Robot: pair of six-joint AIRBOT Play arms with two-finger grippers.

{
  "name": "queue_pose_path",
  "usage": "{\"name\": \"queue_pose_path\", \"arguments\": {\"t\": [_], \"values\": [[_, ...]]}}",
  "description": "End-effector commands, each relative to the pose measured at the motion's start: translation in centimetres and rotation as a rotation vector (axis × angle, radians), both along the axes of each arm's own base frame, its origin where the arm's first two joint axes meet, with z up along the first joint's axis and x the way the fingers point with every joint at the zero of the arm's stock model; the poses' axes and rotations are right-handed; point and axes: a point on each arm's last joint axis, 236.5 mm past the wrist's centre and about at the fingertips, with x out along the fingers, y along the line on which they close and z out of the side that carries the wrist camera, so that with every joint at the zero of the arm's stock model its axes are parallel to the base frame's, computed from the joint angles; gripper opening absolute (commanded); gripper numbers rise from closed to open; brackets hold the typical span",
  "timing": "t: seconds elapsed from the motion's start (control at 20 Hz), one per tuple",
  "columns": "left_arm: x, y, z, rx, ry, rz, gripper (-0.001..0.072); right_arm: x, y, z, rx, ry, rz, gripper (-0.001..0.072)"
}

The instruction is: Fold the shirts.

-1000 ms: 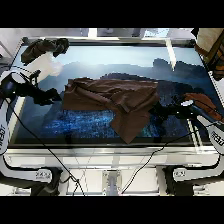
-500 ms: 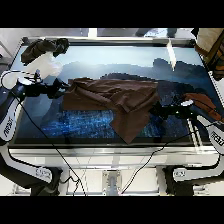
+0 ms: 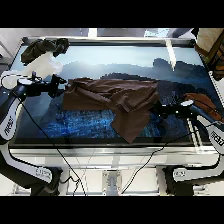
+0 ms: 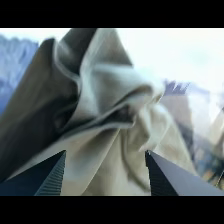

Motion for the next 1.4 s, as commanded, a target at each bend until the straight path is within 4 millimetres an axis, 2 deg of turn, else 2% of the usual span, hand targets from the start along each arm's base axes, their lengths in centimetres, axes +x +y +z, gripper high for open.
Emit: {"name": "queue_pose_path", "arguments": {"t": [0.0,0.1,0.2,0.3,0.45,0.6,0.75,1.05,1.35], "values": [[-3.3,-1.1,-1.5,0.026,0.105,-0.131,0.0576,-1.6,-1.8,-1.5,-0.126,0.022,0.113,0.0028],[-5.3,-1.1,-2.4,0.081,0.138,-0.239,0.0576,-1.7,-1.7,-1.5,-0.124,0.024,0.115,0.0028],[-6.5,-1.0,-3.0,0.124,0.148,-0.315,0.0576,-1.8,-1.6,-1.4,-0.121,0.027,0.118,0.0028],[-7.1,-1.3,-2.8,0.12,0.151,-0.361,0.0577,-1.9,-1.5,-1.4,-0.116,0.031,0.122,0.0028],[-7.4,-1.1,-1.5,0.108,0.148,-0.4,0.0577,-2.1,-1.4,-1.4,-0.119,0.023,0.155,0.0027],[-7.2,0.3,-0.8,0.086,0.173,-0.347,0.0577,-2.1,-1.5,-1.4,-0.124,0.02,0.157,0.0028],[-5.9,1.2,-0.8,0.092,0.158,-0.271,0.0577,-2.0,-1.5,-1.5,-0.127,0.018,0.155,0.0028],[-4.3,0.5,-1.3,0.026,0.147,-0.2,0.0577,-1.8,-2.2,-1.7,-0.159,0.008,0.159,0.0028],[-3.4,-0.2,-3.7,0.022,0.174,-0.162,0.0539,-1.8,-2.2,-1.7,-0.161,0.007,0.158,0.0028]]}}
